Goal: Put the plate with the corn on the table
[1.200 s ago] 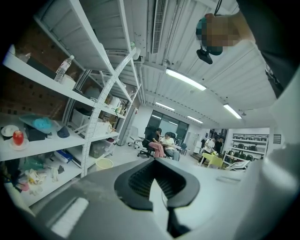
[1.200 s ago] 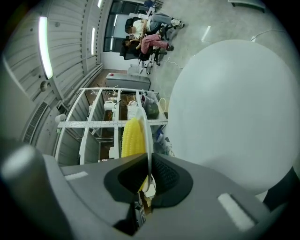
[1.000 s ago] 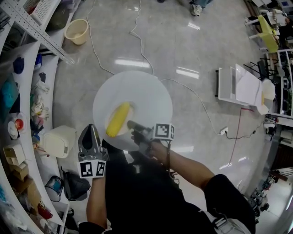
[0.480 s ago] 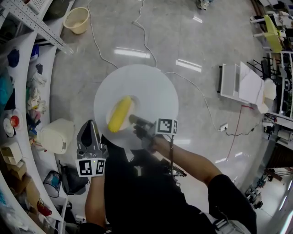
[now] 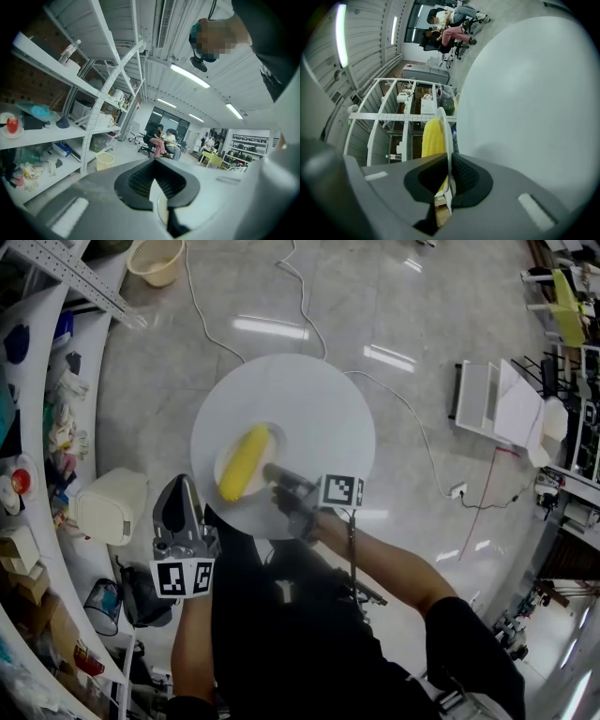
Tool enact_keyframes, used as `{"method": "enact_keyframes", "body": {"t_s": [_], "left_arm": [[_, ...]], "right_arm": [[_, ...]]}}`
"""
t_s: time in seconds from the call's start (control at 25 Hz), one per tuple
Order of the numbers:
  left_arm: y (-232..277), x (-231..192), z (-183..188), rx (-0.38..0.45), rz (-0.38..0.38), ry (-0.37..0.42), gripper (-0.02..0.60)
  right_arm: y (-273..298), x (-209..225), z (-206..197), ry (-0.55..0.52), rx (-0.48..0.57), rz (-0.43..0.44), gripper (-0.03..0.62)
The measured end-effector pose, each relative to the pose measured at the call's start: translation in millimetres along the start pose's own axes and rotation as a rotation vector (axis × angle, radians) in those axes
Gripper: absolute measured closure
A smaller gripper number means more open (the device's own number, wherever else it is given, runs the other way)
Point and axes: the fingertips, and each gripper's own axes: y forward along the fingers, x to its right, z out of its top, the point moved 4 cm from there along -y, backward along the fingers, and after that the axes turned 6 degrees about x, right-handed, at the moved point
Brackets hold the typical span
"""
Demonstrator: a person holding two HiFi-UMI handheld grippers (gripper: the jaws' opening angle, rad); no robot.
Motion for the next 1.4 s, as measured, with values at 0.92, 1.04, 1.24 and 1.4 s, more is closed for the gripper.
{"method": "enact_keyframes", "body": {"t_s": [0.92, 1.04, 1.24, 1.4], "left_arm": [[13.0, -8.8, -21.3, -0.031, -0.002, -0.024, 0.581], [14.7, -9.7, -22.0, -0.034, -0.004, -0.028, 0.581], [18.0, -12.5, -22.2, -0.035, -0.005, -0.033, 0.581], [21.3, -14.2, -23.3, -0.039, -0.003, -0.040, 0.581]], "right_arm": [[25.6, 45.1, 8.1, 0.029, 0.009, -0.042, 0.565], [31.6, 47.8, 9.9, 0.022, 0.007, -0.041, 0.565], [39.9, 51.8, 11.8, 0.014, -0.002, -0.057, 0.565], [42.7, 55.8, 15.0, 0.027, 0.000, -0.079, 0.565]]}}
